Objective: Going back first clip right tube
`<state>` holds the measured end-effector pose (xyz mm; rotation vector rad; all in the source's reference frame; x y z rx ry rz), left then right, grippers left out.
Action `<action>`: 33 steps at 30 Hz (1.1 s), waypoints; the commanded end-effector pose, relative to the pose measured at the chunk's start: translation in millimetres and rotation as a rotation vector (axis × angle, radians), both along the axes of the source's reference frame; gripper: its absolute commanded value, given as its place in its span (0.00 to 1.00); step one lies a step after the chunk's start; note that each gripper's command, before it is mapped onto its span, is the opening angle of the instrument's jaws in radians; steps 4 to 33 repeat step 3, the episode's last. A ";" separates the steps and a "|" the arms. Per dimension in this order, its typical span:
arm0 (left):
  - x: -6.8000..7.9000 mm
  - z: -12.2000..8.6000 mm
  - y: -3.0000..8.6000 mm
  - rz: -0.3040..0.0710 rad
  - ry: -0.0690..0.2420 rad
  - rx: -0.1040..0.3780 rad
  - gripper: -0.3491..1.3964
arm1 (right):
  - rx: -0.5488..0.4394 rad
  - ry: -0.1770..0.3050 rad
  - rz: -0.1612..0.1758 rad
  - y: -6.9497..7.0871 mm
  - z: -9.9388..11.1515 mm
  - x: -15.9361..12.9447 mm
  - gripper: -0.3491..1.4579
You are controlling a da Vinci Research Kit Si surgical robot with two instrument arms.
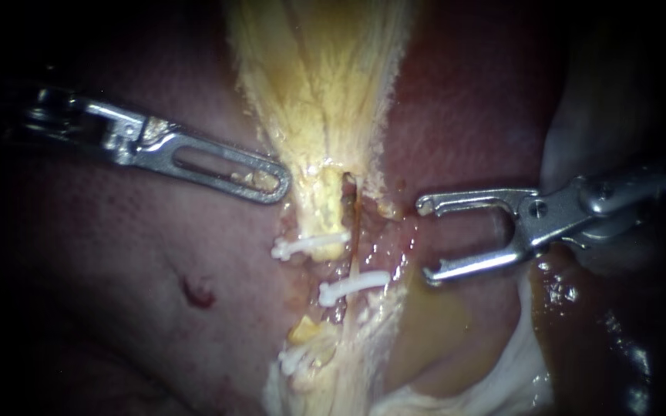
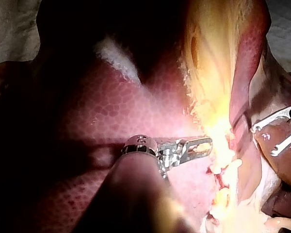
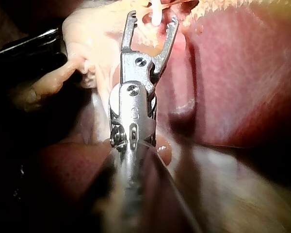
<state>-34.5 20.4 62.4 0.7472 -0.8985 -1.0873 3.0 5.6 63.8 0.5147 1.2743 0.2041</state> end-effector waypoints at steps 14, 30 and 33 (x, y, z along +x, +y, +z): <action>0.3 -0.3 0.1 0.002 -0.002 0.001 0.00 | 0.000 -0.001 0.001 0.0 0.0 0.1 0.47; 0.3 -0.3 0.1 0.002 -0.002 0.001 0.00 | 0.000 -0.001 0.001 0.0 0.0 0.1 0.47; 0.3 -0.3 0.1 0.002 -0.002 0.001 0.00 | 0.000 -0.001 0.001 0.0 0.0 0.1 0.47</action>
